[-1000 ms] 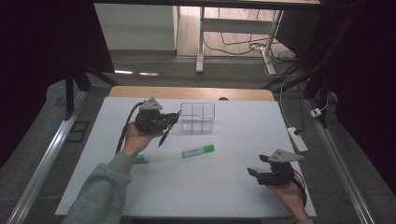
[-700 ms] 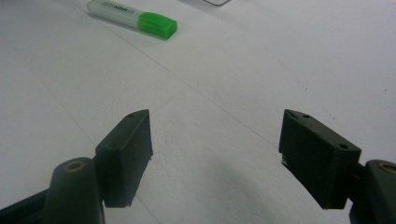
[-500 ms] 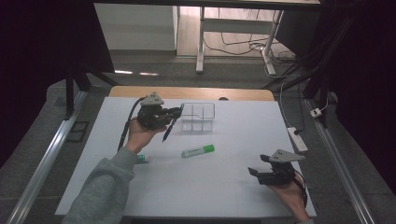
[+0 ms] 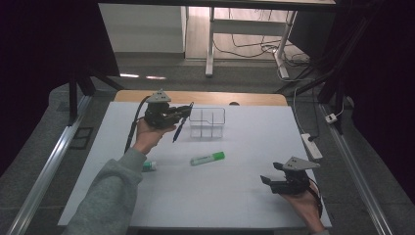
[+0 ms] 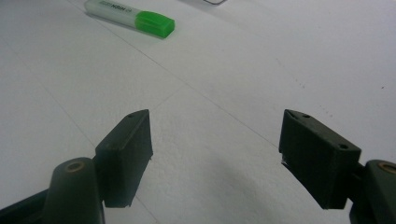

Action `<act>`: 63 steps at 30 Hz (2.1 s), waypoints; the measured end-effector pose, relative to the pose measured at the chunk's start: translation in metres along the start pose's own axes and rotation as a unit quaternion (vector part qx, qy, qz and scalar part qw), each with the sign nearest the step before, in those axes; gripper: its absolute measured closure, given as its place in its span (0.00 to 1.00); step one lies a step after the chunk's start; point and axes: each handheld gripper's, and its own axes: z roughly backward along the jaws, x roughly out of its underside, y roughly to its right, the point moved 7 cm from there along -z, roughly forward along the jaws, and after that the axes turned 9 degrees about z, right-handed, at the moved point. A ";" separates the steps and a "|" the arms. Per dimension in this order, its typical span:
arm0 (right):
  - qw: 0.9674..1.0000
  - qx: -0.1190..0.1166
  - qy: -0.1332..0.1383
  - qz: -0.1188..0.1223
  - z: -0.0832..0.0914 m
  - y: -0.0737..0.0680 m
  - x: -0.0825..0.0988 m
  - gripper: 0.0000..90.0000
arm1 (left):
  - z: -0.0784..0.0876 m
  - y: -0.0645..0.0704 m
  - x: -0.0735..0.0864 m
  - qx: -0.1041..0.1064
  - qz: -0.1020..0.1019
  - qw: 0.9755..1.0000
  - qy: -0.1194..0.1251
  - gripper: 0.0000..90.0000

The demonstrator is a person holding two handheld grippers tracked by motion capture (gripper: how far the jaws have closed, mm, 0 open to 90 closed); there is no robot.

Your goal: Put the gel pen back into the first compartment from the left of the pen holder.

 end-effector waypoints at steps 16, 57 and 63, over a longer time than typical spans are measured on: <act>1.000 0.001 -0.001 -0.003 0.000 0.001 0.001 0.28 | -0.011 -0.004 -0.015 -0.003 0.002 1.000 0.015 0.88; 1.000 0.002 -0.007 -0.007 -0.001 0.003 0.006 0.28 | -0.059 -0.020 -0.042 -0.035 -0.001 0.999 0.036 0.88; 1.000 0.003 -0.004 -0.008 0.000 0.003 0.006 0.28 | -0.065 -0.025 -0.045 -0.036 0.007 0.999 0.038 0.88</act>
